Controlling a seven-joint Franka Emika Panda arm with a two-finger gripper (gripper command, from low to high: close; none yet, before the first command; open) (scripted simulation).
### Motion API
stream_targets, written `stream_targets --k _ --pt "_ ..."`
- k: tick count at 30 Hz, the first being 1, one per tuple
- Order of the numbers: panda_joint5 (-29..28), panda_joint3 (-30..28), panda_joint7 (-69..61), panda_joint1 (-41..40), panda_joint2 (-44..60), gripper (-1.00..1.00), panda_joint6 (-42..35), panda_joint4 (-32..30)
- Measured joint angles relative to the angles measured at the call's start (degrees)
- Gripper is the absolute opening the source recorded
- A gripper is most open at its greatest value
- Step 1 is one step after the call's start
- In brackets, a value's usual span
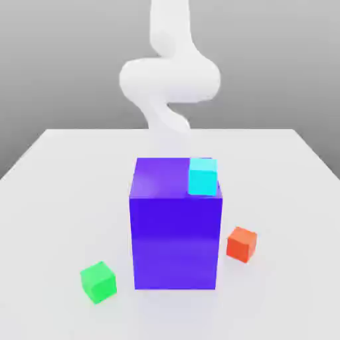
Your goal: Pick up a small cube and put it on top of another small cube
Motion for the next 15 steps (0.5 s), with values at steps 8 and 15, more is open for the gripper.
stream_targets --k 8,15 --pt "-1.2 -2.5 3.8 -4.7 16.9 0.00 2.7 4.2" --pt "-0.7 -5.9 5.9 -8.0 31.5 0.00 5.0 7.7"
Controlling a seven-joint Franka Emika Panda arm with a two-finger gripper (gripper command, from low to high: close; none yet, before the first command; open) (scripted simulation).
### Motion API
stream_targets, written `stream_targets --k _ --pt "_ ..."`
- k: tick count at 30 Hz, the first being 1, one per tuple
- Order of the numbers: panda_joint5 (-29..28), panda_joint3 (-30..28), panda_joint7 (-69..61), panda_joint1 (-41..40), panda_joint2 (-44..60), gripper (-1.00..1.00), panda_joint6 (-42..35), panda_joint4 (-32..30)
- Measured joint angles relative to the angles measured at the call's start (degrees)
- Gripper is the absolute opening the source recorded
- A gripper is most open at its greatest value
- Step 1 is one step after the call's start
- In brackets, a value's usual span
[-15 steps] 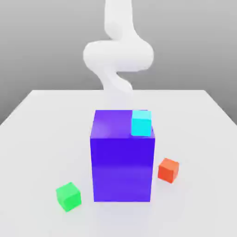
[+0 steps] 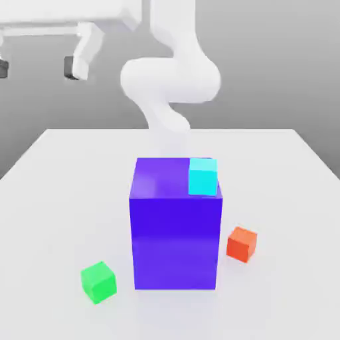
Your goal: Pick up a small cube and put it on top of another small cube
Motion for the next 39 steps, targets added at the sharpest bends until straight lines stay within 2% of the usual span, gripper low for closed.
stream_targets --k 13,18,22,23,29,33,39 --pt "6.6 -4.2 0.2 -8.4 27.4 0.00 4.1 6.7" --pt "9.9 -4.4 -0.2 -12.7 37.9 0.00 5.6 9.3" --pt "12.0 -3.1 -1.1 -14.7 46.3 0.00 10.1 11.4" --pt "12.3 -2.8 -1.3 -15.0 47.8 -1.00 11.3 11.8" --pt "12.7 -2.6 -1.6 -15.1 48.6 -1.00 11.8 12.0" --pt "11.5 -4.0 -0.8 -14.1 43.1 -1.00 7.7 10.6" --pt "10.8 -4.4 4.0 -10.2 32.6 -1.00 7.9 0.0"
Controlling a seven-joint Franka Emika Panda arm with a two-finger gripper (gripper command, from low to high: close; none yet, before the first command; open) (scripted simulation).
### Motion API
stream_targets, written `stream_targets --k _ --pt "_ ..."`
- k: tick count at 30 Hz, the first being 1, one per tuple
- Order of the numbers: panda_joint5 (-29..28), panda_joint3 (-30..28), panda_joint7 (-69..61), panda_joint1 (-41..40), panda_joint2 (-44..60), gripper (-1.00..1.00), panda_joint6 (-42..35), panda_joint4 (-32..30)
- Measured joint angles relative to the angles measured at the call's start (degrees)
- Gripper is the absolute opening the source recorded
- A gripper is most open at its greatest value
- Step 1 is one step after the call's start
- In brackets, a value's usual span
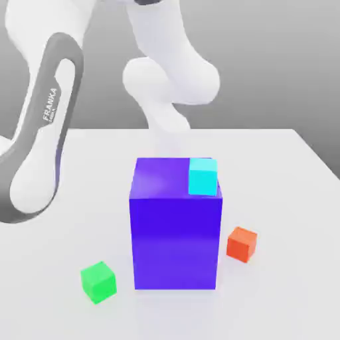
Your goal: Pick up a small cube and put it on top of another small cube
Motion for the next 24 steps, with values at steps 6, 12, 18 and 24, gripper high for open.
stream_targets --k 6,12,18,24 --pt "-2.0 -0.1 7.0 4.5 -10.2 -1.00 2.6 -12.5" --pt "-6.8 0.7 16.1 7.8 -20.5 -1.00 5.3 -25.0" --pt "-8.1 0.5 20.3 10.2 -20.4 -1.00 11.9 -31.6" --pt "-5.1 2.0 18.2 9.1 -14.8 1.00 17.3 -31.5"
